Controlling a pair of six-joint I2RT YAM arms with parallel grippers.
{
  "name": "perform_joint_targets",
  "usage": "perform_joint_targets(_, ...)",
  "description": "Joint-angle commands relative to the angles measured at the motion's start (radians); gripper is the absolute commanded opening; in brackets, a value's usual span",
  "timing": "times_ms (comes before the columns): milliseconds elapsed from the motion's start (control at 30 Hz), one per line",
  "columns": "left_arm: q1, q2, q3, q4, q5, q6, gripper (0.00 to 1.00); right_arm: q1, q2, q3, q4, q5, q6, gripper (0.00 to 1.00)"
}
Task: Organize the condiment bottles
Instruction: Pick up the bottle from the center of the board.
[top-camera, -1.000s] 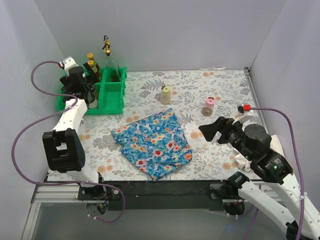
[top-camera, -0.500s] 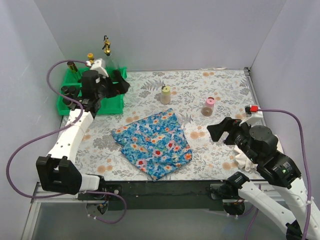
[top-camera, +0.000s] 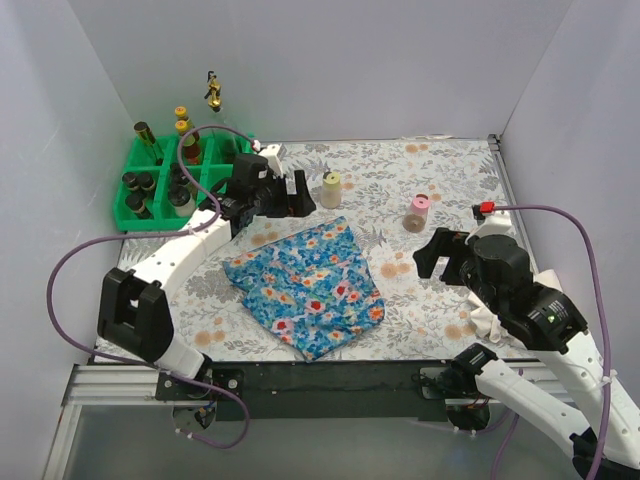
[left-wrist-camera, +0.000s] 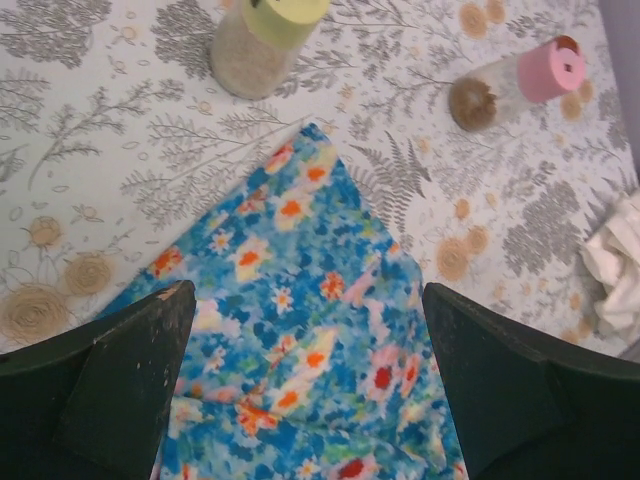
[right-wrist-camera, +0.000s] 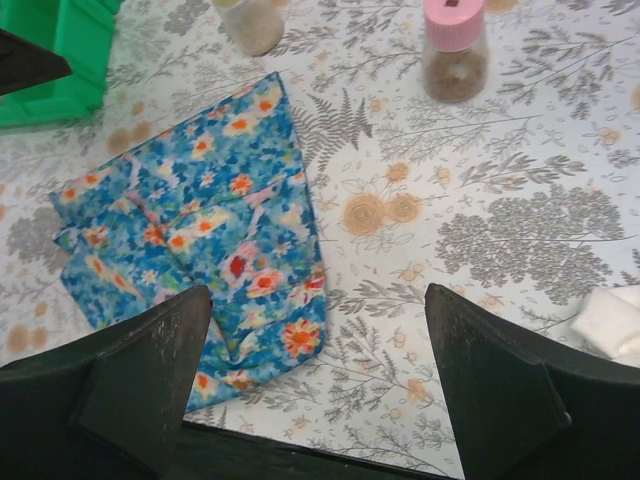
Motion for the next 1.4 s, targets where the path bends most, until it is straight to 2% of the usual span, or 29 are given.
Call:
perform_joint_targets(0,0.005,0.105,0.103,0.023,-0.113,0.071,0.98,0.002,0.014,0.059,0.032,0.121,-0.077,0.97)
perform_joint_targets(100,0.005,0.172,0.197,0.021,-0.074,0.097,0.98,0.002,0.052,0.108,0.054,0.082,-0.088,0.97)
perform_joint_targets(267,0.000,0.278,0.285,0.105,-0.071,0.101,0.98,0.002,0.057,0.088,0.143,-0.033,-0.116,0.97)
perform_joint_targets(467,-0.004,0.453,0.486,0.055,-0.109,0.096,0.97,0.002,0.022,0.075,0.186,-0.008,-0.125,0.97)
perform_joint_targets(567,-0.011,0.507,0.534,0.036,-0.103,0.094,0.98,0.002,0.023,0.053,0.227,0.015,-0.159,0.96)
perform_joint_targets(633,-0.014,0.544,0.572,-0.021,-0.218,0.092,0.98,0.000,0.031,0.056,0.200,0.032,-0.138,0.98)
perform_joint_targets(700,-0.015,0.536,0.516,0.013,-0.261,0.068,0.98,0.002,0.009,-0.028,0.253,0.013,-0.061,0.97)
perform_joint_targets(733,-0.015,0.524,0.477,0.115,-0.251,0.074,0.98,0.002,-0.001,-0.065,0.357,-0.044,-0.068,0.95)
perform_joint_targets(767,-0.015,0.522,0.442,0.154,-0.229,0.096,0.98,0.002,-0.005,-0.105,0.365,-0.088,-0.032,0.95)
perform_joint_targets(900,-0.017,0.614,0.604,0.066,-0.243,0.174,0.98,0.002,0.025,-0.146,0.379,-0.181,-0.005,0.94)
perform_joint_targets(967,-0.018,0.619,0.606,0.088,-0.220,0.183,0.98,0.002,0.038,-0.162,0.382,-0.214,-0.001,0.94)
perform_joint_targets(1100,-0.026,0.620,0.578,0.154,-0.140,0.196,0.98,0.002,0.023,-0.186,0.396,-0.189,-0.025,0.94)
perform_joint_targets(1367,-0.049,0.679,0.616,0.164,-0.134,0.203,0.98,0.000,-0.023,-0.193,0.394,-0.113,-0.054,0.95)
